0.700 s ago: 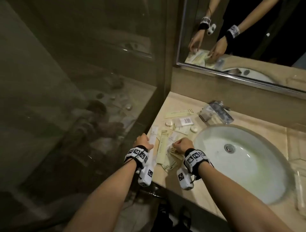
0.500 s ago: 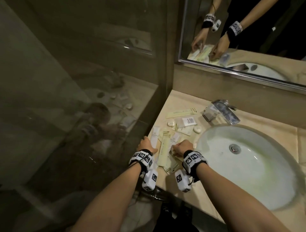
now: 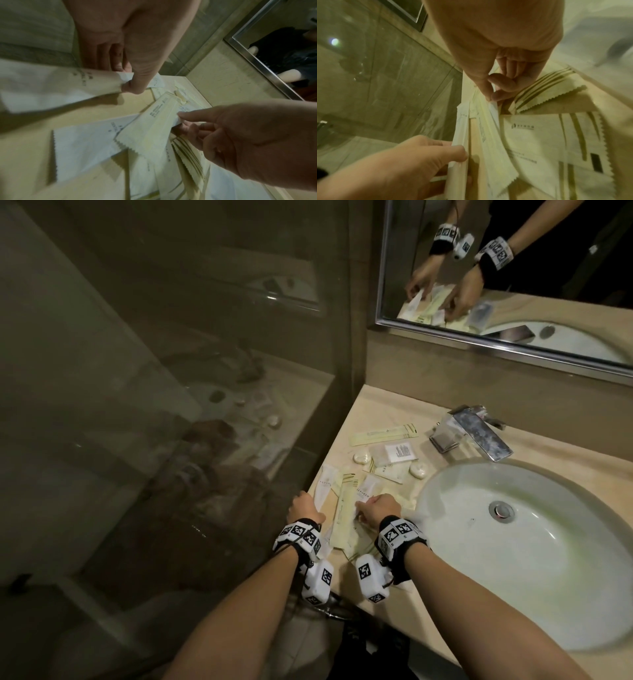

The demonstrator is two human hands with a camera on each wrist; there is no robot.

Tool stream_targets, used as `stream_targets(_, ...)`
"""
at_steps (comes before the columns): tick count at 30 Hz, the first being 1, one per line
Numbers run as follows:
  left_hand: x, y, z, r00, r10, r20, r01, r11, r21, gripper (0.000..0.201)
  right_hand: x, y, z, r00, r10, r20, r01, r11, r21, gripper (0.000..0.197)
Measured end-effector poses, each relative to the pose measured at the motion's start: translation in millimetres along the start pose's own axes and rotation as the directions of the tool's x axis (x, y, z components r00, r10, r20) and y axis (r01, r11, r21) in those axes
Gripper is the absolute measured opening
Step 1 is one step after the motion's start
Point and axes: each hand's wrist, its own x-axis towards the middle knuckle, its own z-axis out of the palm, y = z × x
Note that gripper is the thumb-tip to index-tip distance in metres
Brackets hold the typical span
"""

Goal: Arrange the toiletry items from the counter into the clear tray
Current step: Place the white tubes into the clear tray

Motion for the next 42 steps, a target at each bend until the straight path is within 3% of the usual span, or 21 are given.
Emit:
stream_targets(7,0,3,-15,0.996,0.062,-0.060,-0.072,0.977,-0.200,0.028,-13,-12,-26,0.997,-0.065,-0.032,0.063,0.997,-0.054,0.032)
stream_targets(13,-21,22,-39,0.986,0.161,-0.049,-0.165,0.881,-0.443,0.025,-27,-24,-65,0.987,-0.140,-0.080,0.134,0.988,-0.081,0.025)
stream_targets(17,-33,48,-52,0.957,0.282,-0.075,-0.276,0.794,-0.541,0.024,-42,-34,-95,0.972,-0.157,-0.174,0.170,0.983,0.062,0.017)
stream_targets(25,-76,128,-56,0.842,0.535,-0.068,-0.460,0.646,-0.610,0.032,-78,-32,-182,0.920,-0.136,-0.368,0.268,0.903,0.335,0.019)
stream_targets(28,-103,163,-43,0.790,0.611,-0.044,-0.498,0.598,-0.628,0.038,-95,-10,-224,0.893,-0.123,-0.433,0.310,0.866,0.393,0.009)
stream_targets(34,-165,235,14,0.697,0.717,0.011,-0.518,0.514,-0.684,0.032,-127,70,-311,0.850,-0.049,-0.525,0.357,0.786,0.505,0.016)
stream_targets(38,-213,274,72,0.642,0.763,0.076,-0.522,0.508,-0.685,0.027,-139,149,-367,0.831,0.047,-0.554,0.341,0.745,0.574,0.018)
stream_targets(42,-257,306,136,0.623,0.772,0.127,-0.546,0.545,-0.636,0.025,-149,231,-412,0.830,0.145,-0.539,0.324,0.662,0.676,0.018)
